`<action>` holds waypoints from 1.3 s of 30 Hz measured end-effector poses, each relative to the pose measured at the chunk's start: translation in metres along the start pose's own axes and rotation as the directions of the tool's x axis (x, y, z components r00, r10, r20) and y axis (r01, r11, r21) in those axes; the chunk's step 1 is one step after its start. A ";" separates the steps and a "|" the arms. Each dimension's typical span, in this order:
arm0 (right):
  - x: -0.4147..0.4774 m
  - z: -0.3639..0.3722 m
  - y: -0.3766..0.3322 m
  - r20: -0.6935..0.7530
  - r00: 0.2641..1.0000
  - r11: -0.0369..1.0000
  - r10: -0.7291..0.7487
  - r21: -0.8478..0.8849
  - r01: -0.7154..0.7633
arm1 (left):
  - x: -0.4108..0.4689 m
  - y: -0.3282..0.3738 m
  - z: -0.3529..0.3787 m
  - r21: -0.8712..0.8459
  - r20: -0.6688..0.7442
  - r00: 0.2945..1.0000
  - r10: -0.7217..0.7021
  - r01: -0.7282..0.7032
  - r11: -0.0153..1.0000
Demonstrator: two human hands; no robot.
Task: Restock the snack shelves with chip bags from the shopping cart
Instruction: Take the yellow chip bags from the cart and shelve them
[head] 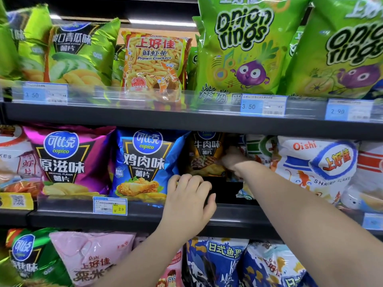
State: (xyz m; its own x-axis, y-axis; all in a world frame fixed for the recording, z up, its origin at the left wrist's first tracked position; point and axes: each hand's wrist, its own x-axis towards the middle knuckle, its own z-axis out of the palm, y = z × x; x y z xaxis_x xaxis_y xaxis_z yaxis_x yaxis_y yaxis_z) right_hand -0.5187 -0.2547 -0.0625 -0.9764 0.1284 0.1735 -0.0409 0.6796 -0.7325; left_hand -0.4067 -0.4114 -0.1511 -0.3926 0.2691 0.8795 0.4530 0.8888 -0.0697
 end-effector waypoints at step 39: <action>0.022 0.055 -0.011 0.244 0.894 0.439 -0.376 -0.802 0.404 | 0.000 0.002 -0.003 0.002 0.007 1.000 -0.015 0.015 1.000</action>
State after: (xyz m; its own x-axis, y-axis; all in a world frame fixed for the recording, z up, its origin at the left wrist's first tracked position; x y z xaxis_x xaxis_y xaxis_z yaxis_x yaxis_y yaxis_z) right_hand -0.5518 -0.2987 -0.0864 -0.9090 -0.3174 0.2701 -0.2426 0.9299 0.2763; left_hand -0.4037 -0.4107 -0.1501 -0.4047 0.2583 0.8772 0.4455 0.8934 -0.0575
